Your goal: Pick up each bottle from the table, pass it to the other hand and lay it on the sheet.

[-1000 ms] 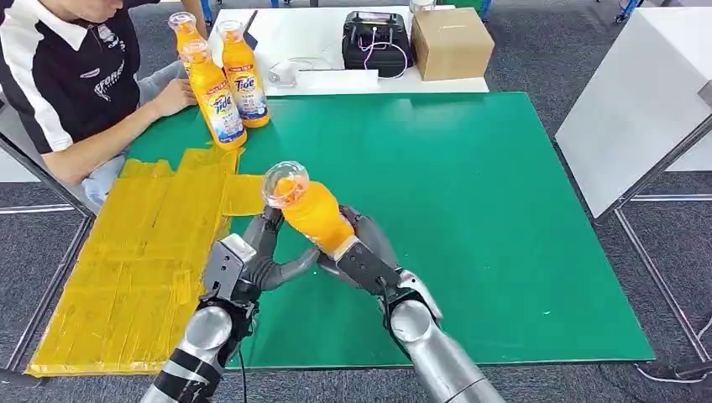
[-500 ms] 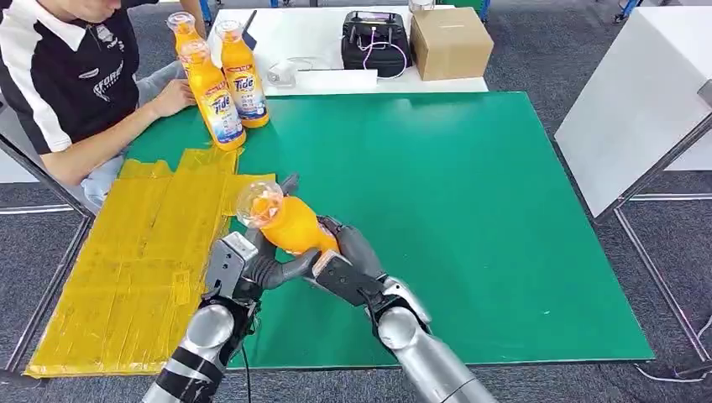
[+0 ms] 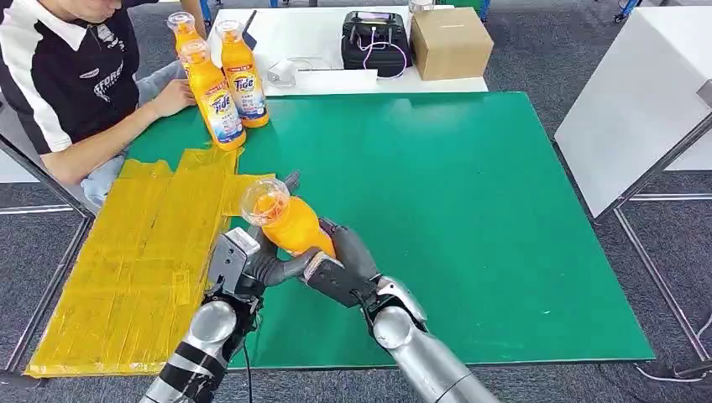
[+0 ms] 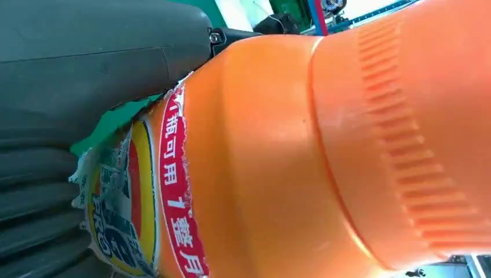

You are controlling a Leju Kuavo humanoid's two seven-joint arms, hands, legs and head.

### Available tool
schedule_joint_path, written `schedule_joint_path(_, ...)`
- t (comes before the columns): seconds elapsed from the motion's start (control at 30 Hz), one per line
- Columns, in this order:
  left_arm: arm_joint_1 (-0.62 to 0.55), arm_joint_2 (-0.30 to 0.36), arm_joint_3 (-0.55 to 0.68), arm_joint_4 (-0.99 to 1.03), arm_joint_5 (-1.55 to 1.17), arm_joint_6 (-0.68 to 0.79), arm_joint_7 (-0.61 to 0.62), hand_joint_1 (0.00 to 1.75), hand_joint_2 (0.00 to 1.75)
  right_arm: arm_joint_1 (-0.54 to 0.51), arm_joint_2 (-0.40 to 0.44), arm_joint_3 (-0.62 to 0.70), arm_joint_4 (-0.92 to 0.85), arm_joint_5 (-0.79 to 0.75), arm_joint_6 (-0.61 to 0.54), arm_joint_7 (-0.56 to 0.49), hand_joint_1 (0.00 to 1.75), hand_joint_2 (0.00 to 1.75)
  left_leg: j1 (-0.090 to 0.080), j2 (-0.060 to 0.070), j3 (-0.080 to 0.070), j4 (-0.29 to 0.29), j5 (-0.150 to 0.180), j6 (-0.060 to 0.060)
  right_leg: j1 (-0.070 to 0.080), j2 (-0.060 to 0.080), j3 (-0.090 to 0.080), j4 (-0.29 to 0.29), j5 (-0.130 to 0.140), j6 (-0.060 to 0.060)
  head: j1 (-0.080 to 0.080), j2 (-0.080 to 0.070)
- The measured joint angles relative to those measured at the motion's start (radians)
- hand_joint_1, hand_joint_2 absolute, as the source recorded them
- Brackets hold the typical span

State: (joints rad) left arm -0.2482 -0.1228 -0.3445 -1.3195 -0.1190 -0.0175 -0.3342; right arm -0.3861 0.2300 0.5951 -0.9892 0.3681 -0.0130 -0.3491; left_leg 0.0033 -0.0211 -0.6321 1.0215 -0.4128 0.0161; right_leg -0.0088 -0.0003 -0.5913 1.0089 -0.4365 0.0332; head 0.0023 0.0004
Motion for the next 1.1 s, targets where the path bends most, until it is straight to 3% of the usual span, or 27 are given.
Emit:
schedule_joint_path(0.03,0.000,0.000,0.000,0.001,0.003,0.002,-0.001,1.75,1.75,-0.001,0.000,0.001,0.003,0.000,0.000,0.000,1.75,1.75,0.000,0.000,0.000,0.000,0.000,0.000,0.000,0.000,0.000,0.000,0.000,0.000,0.000,0.000)
schedule_joint_path(0.63,-0.003,-0.006,0.002,0.006,0.016,0.014,-0.005,1.75,1.75,-0.006,0.002,0.012,0.020,0.000,-0.003,-0.002,1.75,1.75,0.000,0.000,0.000,0.000,0.000,0.000,0.000,0.000,0.000,0.000,0.000,0.000,0.000,0.000)
schedule_joint_path(0.67,-0.003,-0.006,0.002,0.007,0.016,0.014,-0.005,1.75,1.75,-0.006,0.002,0.012,0.020,0.000,-0.003,-0.002,1.06,1.75,0.000,0.000,0.000,0.000,0.000,0.000,0.000,0.000,0.000,0.000,0.000,0.000,0.000,0.000)
schedule_joint_path(0.7,-0.003,-0.007,0.002,0.008,0.016,0.014,-0.006,1.75,1.75,-0.006,0.002,0.012,0.021,0.000,-0.004,-0.002,0.02,1.75,0.000,0.000,0.000,0.000,0.000,0.000,0.000,0.000,0.000,0.000,0.000,0.000,0.000,0.000)
schedule_joint_path(1.1,-0.012,-0.008,0.011,0.003,-0.045,0.125,-0.020,1.75,1.75,0.031,-0.010,0.010,-0.030,0.011,-0.053,-0.016,0.00,1.75,0.000,0.000,0.000,0.000,0.000,0.000,0.000,0.000,0.000,0.000,0.000,0.000,0.000,0.000)
